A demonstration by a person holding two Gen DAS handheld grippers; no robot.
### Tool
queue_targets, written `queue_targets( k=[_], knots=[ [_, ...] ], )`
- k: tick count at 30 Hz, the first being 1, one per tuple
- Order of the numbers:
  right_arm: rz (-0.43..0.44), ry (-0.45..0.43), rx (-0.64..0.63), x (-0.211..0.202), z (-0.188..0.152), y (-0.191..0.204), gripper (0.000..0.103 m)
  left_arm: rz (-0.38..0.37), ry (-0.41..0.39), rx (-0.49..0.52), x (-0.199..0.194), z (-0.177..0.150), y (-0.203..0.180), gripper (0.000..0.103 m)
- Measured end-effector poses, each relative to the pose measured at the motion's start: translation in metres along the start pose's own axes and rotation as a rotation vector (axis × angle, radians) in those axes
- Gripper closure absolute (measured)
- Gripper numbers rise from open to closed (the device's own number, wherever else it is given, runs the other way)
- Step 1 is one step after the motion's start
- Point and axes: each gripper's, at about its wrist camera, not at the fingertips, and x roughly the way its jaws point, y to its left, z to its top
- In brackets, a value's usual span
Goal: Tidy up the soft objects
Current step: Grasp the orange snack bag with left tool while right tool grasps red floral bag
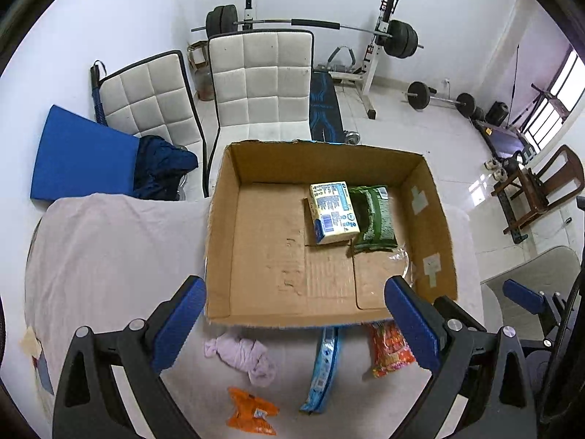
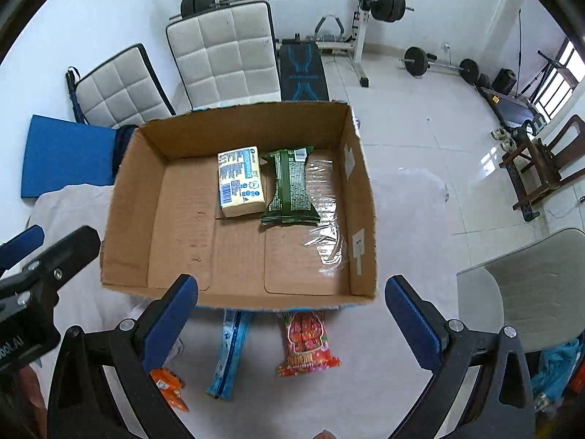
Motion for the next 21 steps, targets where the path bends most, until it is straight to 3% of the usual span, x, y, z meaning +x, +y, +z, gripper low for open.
queue_targets(
  k=[7,9,13,17,21],
  knots=[
    [0.051,0.063,0.025,-0.001,-0.039,-0.024,0.000,0.046,0.055,-0.050,-0.005,-0.040,0.020,0.003],
    [0.055,0.103,0.026,0.013,-0.050,-0.032,0.000,0.059,0.089,-0.076,0.007,-0.057,0.030,0.003],
    [0.051,0.209,0.035,0.058,-0.073,-0.045,0.000,0.058,0.228,-0.173,0.047,-0.099,0.061,0.003],
    [0.037,0.289,0.029,0.109,-0.093,-0.048,0.000,0.104,0.338,-0.201,0.084,-0.137,0.078,0.003],
    [0.037,0.352,0.040,0.147,-0.105,-0.046,0.000,0.075,0.434,-0.244,0.112,-0.175,0.088,0.003]
  ],
)
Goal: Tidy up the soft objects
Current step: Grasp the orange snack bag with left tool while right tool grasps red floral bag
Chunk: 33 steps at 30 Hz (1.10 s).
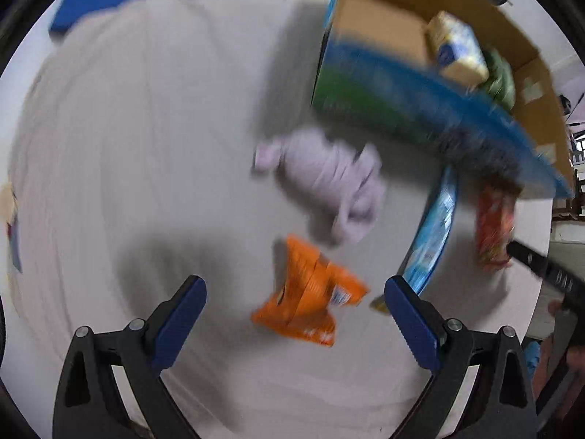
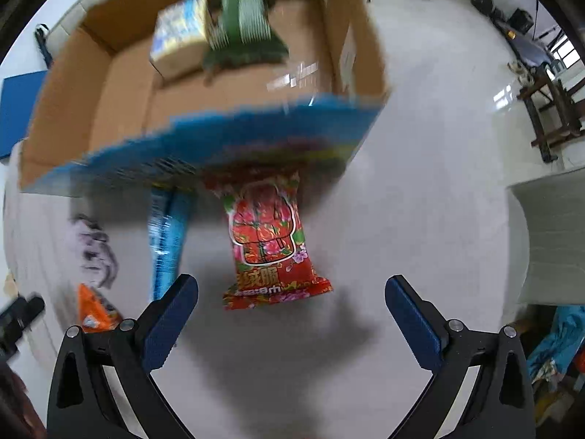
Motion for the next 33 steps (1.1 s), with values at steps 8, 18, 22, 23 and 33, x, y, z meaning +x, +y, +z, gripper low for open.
queue_targets(
  k=[8,18,22,23,33],
  knots=[
    [0.017,0.058,-0.001,0.044,-0.002,0.007,0.010,-0.014,0.104,0.037,0.061,-0.018,-0.002,0.005],
    [-0.025,0.117,-0.045,0.045,-0.040,0.004,0.031,-0.043,0.092,0.081,0.071,-0.023,-0.032,0.060],
    [-0.021,0.182,-0.047,0.043,-0.078,0.000,0.031,-0.037,0.084,0.082,0.070,-0.040,-0.046,0.062],
    [-0.008,0.195,-0.046,0.043,-0.085,-0.001,0.031,-0.034,0.088,0.083,0.072,-0.044,-0.049,0.062],
    [0.006,0.145,-0.013,0.046,-0.075,-0.004,0.029,0.022,0.087,0.120,0.083,-0.052,-0.075,0.062]
  ],
)
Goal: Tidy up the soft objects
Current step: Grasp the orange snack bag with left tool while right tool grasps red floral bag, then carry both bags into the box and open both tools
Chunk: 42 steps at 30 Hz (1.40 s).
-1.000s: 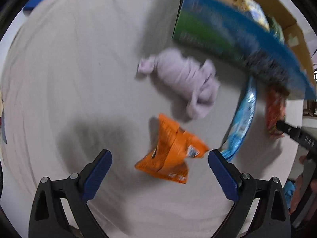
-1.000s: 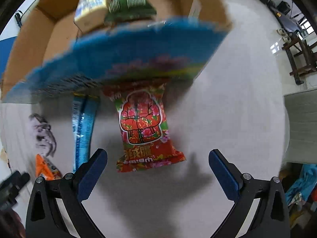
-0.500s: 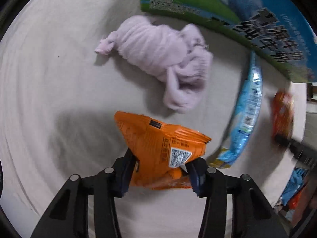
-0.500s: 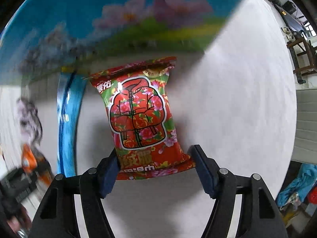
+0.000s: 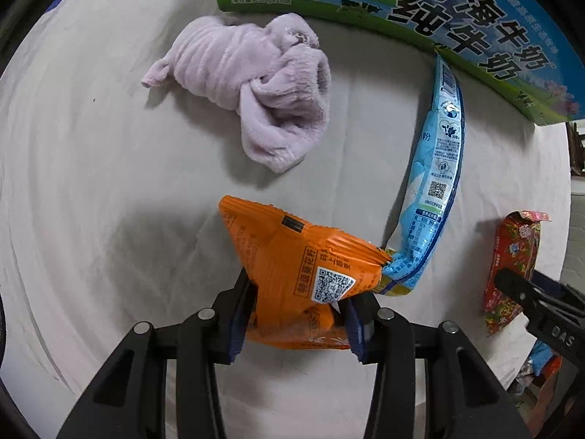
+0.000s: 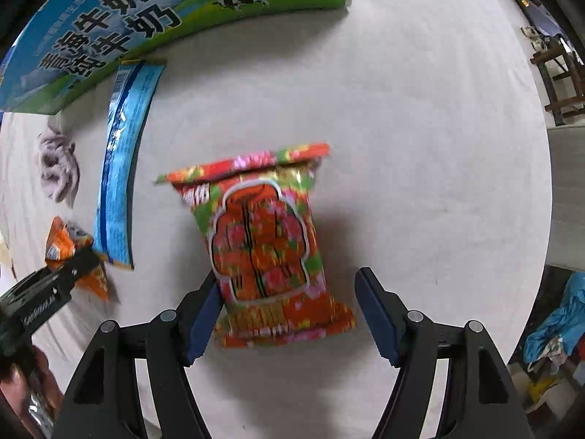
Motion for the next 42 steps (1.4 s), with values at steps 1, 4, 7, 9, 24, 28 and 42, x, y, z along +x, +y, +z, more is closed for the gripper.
queue_targets(
  k=[1,4,7,9,24,28,42],
  knots=[
    [-0.024,0.004,-0.007,0.004,0.003,0.004,0.029,0.006,-0.001,0.004,0.000,0.001,-0.003,0.062],
    [-0.071,0.013,-0.024,0.009,0.005,0.013,0.028,0.020,-0.002,0.012,-0.009,0.011,-0.009,0.062],
    [-0.101,0.011,-0.026,0.011,0.004,0.017,0.029,0.024,-0.005,0.013,-0.006,0.009,-0.015,0.062],
    [-0.099,0.010,-0.011,0.010,0.004,0.019,0.029,0.023,-0.005,0.011,-0.004,0.005,-0.019,0.062],
    [-0.109,0.004,-0.047,0.005,-0.017,0.032,0.054,0.000,-0.011,0.006,-0.027,0.008,0.013,0.066],
    [-0.078,-0.013,-0.055,-0.008,-0.030,0.035,0.055,-0.028,-0.036,0.010,-0.049,0.001,0.013,0.066],
    [0.089,-0.134,-0.074,-0.114,-0.038,0.044,0.055,-0.212,-0.190,0.060,-0.167,0.009,-0.006,0.066]
  ],
)
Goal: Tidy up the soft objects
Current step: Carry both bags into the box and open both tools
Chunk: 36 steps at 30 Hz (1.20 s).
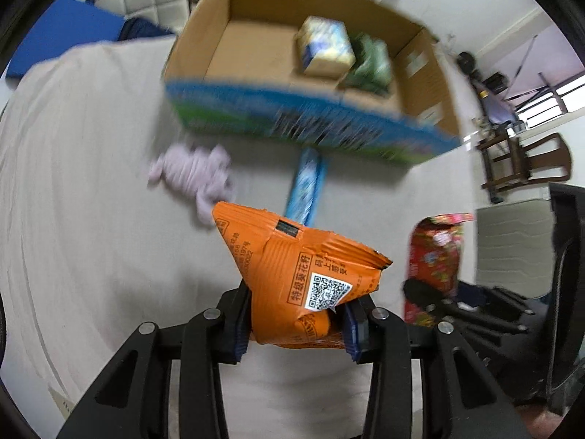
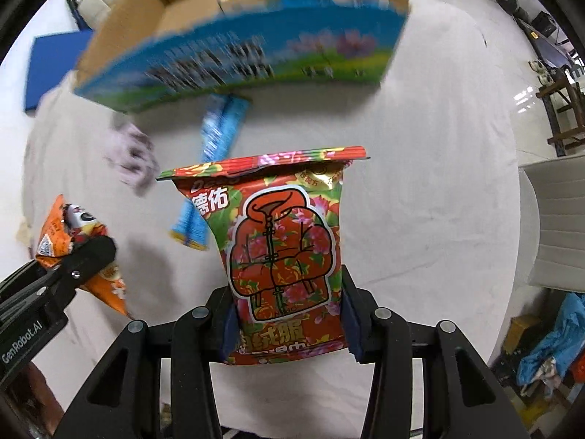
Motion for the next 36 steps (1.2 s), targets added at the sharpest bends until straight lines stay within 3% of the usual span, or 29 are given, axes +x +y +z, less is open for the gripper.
queue_targets(
  k=[7,14,17,24,36],
  knots=[
    [0.063,-0.122,-0.006,-0.060,0.046,0.010,0.055,-0.012,-0.096,0.078,-0.044,0.063,-0.030,0.066],
    [0.020,-0.202,0.009,-0.088,0.128,0.015,0.055,0.043,-0.137,0.086,-0.041,0.155,-0.025,0.066],
    [-0.007,-0.184,0.023,-0.078,0.164,0.008,0.055,0.062,-0.114,0.067,-0.023,0.187,-0.019,0.066],
    [-0.053,-0.091,0.055,-0.016,0.211,-0.002,0.055,0.092,-0.003,0.013,0.036,0.248,0.004,0.066],
    [-0.104,0.039,0.047,0.059,0.225,-0.007,0.055,0.120,0.124,0.005,0.115,0.309,0.014,0.066]
  ],
)
